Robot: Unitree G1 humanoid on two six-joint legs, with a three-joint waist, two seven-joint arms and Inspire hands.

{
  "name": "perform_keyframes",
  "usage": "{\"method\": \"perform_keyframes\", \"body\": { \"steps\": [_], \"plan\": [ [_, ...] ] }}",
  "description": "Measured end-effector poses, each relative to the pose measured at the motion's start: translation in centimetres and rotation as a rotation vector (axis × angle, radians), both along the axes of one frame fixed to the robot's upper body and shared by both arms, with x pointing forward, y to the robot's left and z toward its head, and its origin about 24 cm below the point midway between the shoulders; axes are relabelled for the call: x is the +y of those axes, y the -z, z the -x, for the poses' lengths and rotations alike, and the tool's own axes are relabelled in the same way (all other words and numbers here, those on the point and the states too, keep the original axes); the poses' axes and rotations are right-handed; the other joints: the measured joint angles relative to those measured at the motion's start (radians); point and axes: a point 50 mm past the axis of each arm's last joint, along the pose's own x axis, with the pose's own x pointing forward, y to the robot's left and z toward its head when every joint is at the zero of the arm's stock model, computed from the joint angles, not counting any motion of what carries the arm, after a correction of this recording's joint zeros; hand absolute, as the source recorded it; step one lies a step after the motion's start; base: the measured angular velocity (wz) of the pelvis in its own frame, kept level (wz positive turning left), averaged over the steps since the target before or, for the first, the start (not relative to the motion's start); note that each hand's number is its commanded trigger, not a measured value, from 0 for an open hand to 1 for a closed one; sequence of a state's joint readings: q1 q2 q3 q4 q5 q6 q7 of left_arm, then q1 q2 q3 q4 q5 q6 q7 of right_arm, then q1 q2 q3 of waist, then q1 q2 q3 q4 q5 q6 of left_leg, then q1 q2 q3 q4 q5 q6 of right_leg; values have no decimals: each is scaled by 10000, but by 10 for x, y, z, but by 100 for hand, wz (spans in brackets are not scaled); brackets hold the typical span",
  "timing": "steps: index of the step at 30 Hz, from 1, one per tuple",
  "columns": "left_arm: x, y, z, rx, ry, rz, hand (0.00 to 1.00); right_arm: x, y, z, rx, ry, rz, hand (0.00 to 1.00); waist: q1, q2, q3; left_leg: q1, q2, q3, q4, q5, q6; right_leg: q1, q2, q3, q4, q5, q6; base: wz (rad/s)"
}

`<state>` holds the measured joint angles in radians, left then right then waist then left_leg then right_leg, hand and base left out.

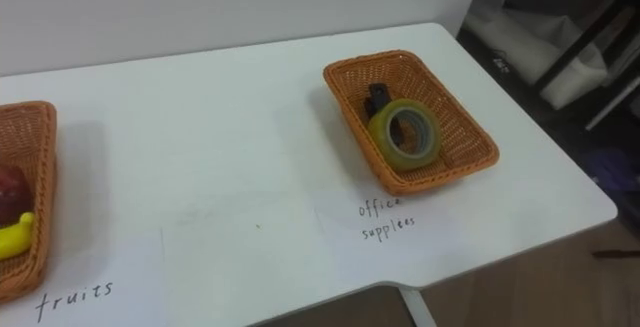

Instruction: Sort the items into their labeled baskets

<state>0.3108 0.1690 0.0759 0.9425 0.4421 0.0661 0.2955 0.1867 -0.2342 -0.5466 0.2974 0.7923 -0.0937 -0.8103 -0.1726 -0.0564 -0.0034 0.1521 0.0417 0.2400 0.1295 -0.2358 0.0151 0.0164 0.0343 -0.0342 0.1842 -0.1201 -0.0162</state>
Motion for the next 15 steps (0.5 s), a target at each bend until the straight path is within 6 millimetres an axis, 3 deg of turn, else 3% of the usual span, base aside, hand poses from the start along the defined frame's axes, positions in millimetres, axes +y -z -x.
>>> {"method": "perform_keyframes", "body": {
  "steps": [5,9,15],
  "plan": [
    [0,0,3,5,-39,13,0,2,30,35,569,1733,-1610,0,-257,111,-8,-16,-3,-29,-22,-3,-2,-4,10,19,-10,-6,3,1],
    [0,-1,2,-124,-124,63,0,8,53,58,1626,2508,-2261,0,-419,269,-68,-19,-2,-30,-7,-7,-6,-11,5,40,16,-39,3,0],
    [-2,-1,0,-172,-116,124,0,26,83,96,2793,3496,-3575,0,-412,350,-77,-2,-14,-42,-5,-10,-15,-64,-13,48,214,-177,-23,0]
  ]
}}
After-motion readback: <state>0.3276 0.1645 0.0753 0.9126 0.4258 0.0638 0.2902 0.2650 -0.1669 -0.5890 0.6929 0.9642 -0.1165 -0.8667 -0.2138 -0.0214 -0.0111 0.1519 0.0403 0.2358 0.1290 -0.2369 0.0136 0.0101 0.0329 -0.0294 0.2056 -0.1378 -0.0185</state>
